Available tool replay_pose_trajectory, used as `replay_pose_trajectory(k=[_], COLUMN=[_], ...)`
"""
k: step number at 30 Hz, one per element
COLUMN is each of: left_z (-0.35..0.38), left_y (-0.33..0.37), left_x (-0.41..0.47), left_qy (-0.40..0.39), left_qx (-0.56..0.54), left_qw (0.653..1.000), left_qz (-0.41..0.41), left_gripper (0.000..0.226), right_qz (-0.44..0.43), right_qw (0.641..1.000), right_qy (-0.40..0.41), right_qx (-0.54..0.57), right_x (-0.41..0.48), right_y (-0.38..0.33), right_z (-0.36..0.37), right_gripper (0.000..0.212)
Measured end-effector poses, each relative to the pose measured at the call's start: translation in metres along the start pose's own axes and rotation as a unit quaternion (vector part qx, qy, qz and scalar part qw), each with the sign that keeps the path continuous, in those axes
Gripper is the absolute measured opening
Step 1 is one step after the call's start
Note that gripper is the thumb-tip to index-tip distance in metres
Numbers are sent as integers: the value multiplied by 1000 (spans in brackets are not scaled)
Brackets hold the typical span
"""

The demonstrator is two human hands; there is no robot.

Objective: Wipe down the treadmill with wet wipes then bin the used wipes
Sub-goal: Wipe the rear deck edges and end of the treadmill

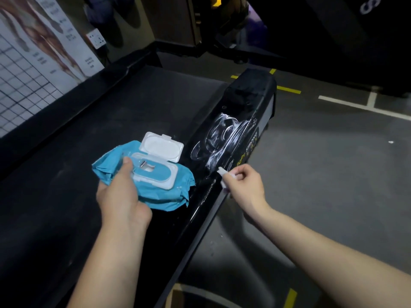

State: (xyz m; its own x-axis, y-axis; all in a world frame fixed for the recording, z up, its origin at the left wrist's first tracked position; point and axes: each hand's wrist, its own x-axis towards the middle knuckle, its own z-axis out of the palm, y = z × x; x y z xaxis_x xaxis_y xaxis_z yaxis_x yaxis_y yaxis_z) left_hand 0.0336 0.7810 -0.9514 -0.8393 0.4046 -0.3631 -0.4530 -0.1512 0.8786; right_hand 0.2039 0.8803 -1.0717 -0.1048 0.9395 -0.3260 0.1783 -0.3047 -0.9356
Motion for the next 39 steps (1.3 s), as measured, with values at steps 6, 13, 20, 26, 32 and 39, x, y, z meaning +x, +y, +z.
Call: replay_pose_trajectory(k=[6, 13, 20, 26, 32, 39], left_z=[4, 2, -1, -17, -12, -21], left_y=[-3, -2, 7, 15, 16, 27], left_x=[-2, 0, -1, -11, -22, -42], left_qy=[-4, 4, 4, 23, 4, -22], left_qx=[21, 33, 24, -12, -58, -83], left_qw=[1000, 999, 1000, 999, 997, 991], left_qz=[-5, -13, -14, -29, -55, -100], left_gripper=[24, 23, 23, 23, 32, 28], right_qz=[-63, -49, 2, 41, 0, -66], right_qw=[996, 989, 980, 979, 995, 977], right_qy=[63, 134, 158, 142, 101, 33], right_qx=[15, 43, 125, 139, 14, -199], right_x=[1, 50, 58, 46, -11, -64], right_y=[0, -5, -16, -28, -38, -104], right_z=[17, 9, -4, -26, -45, -55], right_gripper=[9, 9, 15, 20, 22, 4])
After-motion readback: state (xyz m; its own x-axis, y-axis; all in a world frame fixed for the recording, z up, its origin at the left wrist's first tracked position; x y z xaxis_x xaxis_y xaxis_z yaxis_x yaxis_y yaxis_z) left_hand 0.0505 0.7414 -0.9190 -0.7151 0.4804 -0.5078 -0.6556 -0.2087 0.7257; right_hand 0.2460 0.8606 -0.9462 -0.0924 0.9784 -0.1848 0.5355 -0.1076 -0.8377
